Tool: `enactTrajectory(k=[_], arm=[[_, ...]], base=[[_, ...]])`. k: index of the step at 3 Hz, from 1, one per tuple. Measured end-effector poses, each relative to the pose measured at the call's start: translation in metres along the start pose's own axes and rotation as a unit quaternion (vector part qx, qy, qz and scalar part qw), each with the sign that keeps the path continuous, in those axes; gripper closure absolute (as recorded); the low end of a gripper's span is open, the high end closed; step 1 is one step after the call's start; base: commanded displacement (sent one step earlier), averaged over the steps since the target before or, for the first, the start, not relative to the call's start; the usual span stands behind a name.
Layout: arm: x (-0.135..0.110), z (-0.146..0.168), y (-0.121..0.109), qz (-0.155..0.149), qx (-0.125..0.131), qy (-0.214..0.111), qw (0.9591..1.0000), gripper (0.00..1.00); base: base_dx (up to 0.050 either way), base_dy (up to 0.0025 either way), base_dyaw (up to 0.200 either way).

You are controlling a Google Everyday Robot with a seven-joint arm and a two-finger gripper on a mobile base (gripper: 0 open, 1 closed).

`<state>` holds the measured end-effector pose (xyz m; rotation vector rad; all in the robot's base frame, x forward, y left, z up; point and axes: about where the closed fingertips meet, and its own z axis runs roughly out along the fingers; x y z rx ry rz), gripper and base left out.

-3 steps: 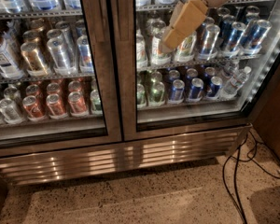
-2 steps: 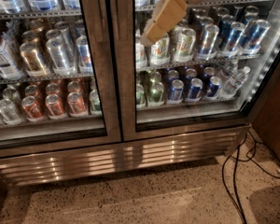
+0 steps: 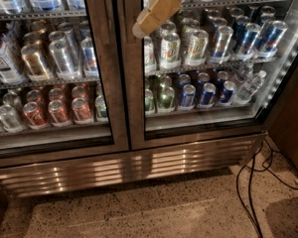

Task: Open right fridge door

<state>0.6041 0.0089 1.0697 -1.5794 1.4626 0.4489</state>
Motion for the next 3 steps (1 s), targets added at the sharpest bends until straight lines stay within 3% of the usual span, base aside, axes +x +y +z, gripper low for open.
enactTrajectory(k=[1,3], arm=[[0.000,0.000,0.000,0.000,0.000,0.000,1.0000,0.00],[-0.017,0.026,0.009,-0.020,-0.032,-0.013,0.9992,0.00]], base=[[0.000,0.00000,0.000],[0.000,0.00000,0.000]])
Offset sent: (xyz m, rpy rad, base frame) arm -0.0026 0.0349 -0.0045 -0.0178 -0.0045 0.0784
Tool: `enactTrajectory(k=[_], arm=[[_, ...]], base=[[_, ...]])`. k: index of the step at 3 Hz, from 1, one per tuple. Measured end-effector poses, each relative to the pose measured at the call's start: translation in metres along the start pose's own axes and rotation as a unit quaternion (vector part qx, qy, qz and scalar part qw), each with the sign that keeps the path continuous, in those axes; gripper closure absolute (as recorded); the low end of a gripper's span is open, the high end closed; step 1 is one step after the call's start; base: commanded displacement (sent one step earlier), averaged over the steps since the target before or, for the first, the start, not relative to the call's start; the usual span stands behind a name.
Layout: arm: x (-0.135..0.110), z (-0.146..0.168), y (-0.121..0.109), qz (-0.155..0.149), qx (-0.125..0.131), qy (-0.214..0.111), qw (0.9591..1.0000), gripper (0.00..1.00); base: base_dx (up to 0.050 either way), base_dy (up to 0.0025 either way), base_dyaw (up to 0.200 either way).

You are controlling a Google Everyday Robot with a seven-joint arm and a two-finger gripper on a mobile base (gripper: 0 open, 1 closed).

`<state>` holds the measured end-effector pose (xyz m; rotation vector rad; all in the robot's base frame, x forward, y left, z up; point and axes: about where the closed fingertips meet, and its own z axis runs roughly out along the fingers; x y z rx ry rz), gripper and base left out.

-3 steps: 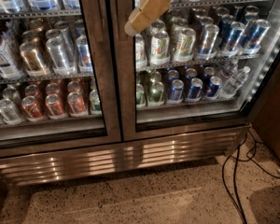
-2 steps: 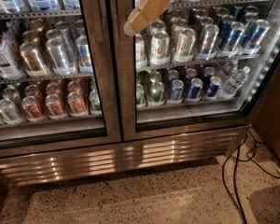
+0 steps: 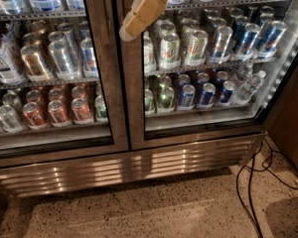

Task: Open right fridge door

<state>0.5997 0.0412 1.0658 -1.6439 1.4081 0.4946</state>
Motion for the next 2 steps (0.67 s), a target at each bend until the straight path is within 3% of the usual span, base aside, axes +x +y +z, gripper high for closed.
enactTrajectory(k=[2], arm=[[-0.0002,0.0047,0.0018,0.003,-0.011,-0.015,0.9998,0.00]], base=[[0.000,0.00000,0.000]])
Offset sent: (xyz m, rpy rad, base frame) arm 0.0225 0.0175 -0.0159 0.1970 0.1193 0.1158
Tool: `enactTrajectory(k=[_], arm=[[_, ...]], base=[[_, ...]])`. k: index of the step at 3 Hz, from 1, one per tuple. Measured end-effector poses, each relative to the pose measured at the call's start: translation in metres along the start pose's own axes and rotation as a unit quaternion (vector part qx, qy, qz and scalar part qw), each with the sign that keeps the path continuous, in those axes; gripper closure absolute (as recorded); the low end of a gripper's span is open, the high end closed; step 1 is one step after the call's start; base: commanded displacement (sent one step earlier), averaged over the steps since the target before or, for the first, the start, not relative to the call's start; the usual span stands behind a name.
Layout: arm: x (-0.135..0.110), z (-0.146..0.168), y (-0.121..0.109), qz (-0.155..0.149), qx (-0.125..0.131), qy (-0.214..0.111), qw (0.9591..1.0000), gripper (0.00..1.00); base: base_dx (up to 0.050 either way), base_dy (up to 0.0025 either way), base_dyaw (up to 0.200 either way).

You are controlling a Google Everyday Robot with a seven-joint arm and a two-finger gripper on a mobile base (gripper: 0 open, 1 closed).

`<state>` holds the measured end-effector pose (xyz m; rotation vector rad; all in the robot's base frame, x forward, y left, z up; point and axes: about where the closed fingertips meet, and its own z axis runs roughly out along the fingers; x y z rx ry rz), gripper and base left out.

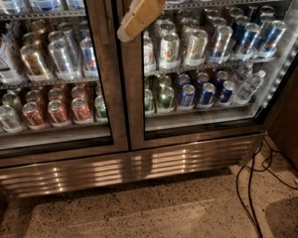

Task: Open right fridge door

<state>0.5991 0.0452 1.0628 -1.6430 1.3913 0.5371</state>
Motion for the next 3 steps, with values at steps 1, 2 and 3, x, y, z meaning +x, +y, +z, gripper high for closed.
enactTrajectory(k=[1,2,3], arm=[[0.0014,0.0028,0.0011,0.007,-0.008,-0.019,0.9998,0.00],[0.0014,0.0028,0.0011,0.008,-0.008,-0.019,0.9998,0.00],[0.0049,0.0050,0.0032,0.024,-0.013,-0.027,0.9993,0.00]], base=[[0.000,0.00000,0.000],[0.000,0.00000,0.000],[0.000,0.00000,0.000]])
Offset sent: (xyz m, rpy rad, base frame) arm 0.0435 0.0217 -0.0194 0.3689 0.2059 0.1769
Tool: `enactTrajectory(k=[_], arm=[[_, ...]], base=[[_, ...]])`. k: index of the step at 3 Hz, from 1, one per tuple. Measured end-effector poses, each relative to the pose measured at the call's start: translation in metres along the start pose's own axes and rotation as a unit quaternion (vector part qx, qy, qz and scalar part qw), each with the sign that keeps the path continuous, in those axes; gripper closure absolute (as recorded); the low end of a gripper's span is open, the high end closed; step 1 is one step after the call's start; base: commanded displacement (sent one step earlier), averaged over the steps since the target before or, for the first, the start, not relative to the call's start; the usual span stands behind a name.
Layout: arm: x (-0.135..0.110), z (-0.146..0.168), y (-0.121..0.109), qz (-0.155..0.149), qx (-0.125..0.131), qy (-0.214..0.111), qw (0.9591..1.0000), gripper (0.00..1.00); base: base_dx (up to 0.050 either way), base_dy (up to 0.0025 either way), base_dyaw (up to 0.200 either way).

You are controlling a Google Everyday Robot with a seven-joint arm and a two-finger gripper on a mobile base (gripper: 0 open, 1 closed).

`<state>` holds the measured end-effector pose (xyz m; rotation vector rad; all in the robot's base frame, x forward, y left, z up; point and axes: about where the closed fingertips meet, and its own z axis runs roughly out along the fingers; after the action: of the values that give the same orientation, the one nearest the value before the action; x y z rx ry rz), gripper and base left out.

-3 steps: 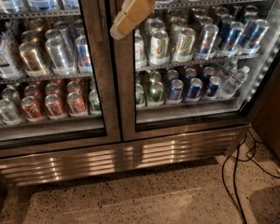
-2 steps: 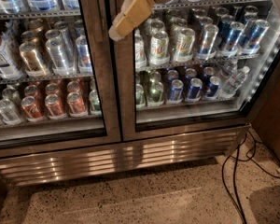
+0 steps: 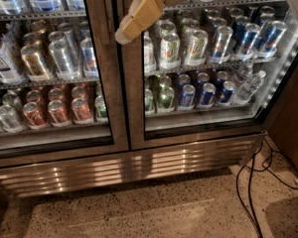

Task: Open right fridge door

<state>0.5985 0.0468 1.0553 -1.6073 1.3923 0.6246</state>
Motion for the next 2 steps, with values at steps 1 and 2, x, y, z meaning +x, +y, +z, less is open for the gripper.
enactTrajectory(k=[1,2], arm=[[0.0047,0.0010,0.0017,0.020,0.000,-0.011,0.9997,0.00],[0.0107,-0.0038,0.0035,0.076,0.004,-0.047,0.9960,0.00]], base=[[0.000,0.00000,0.000],[0.000,0.00000,0.000]])
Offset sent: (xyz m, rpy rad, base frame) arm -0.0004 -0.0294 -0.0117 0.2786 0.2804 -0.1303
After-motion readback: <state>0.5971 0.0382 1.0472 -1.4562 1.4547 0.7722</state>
